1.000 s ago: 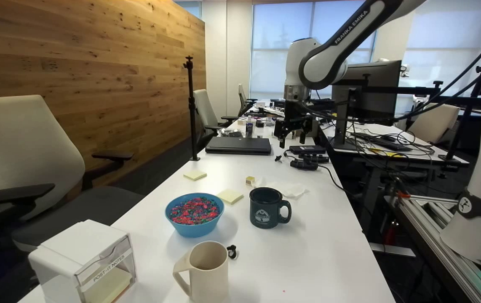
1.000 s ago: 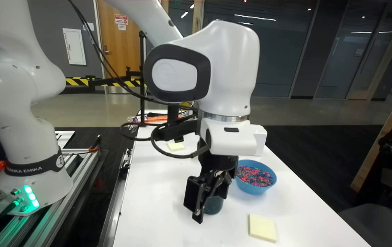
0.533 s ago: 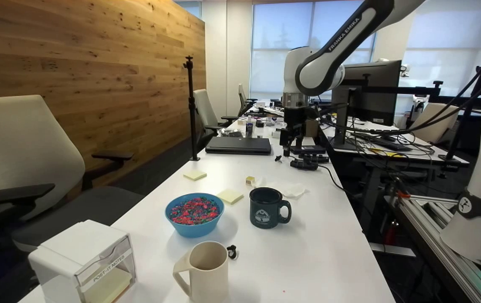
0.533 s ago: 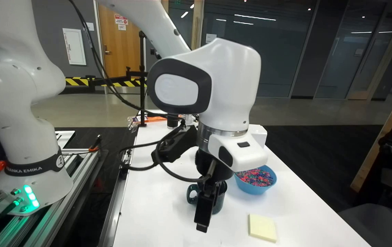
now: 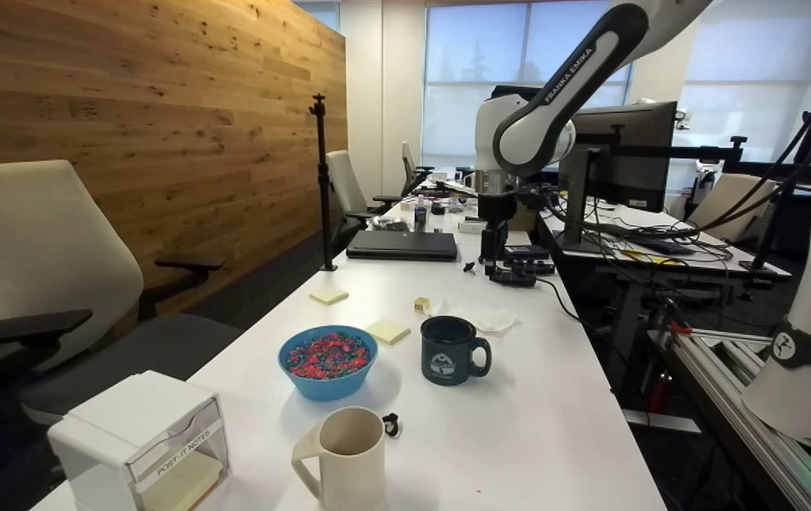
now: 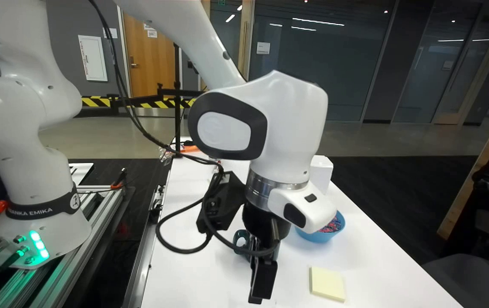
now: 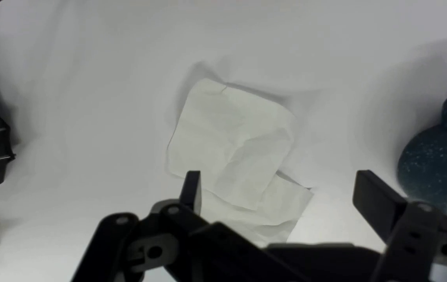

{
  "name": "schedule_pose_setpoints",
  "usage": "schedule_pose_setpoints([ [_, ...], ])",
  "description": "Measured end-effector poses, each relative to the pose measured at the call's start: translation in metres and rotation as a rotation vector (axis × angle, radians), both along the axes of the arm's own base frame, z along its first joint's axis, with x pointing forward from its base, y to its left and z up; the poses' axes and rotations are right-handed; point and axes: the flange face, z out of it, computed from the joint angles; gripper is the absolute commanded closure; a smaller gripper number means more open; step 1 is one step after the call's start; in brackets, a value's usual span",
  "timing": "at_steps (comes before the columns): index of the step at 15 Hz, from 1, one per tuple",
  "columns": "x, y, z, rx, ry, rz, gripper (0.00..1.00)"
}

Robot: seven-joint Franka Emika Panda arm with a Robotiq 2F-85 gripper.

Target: Use the paper towel to wipe the table

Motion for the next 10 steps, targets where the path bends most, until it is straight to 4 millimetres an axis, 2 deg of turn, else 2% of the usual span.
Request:
schedule_pose_setpoints([
  [10,0.020,-0.018,-0.024,-0.049,-0.063,-0.036,0.00],
])
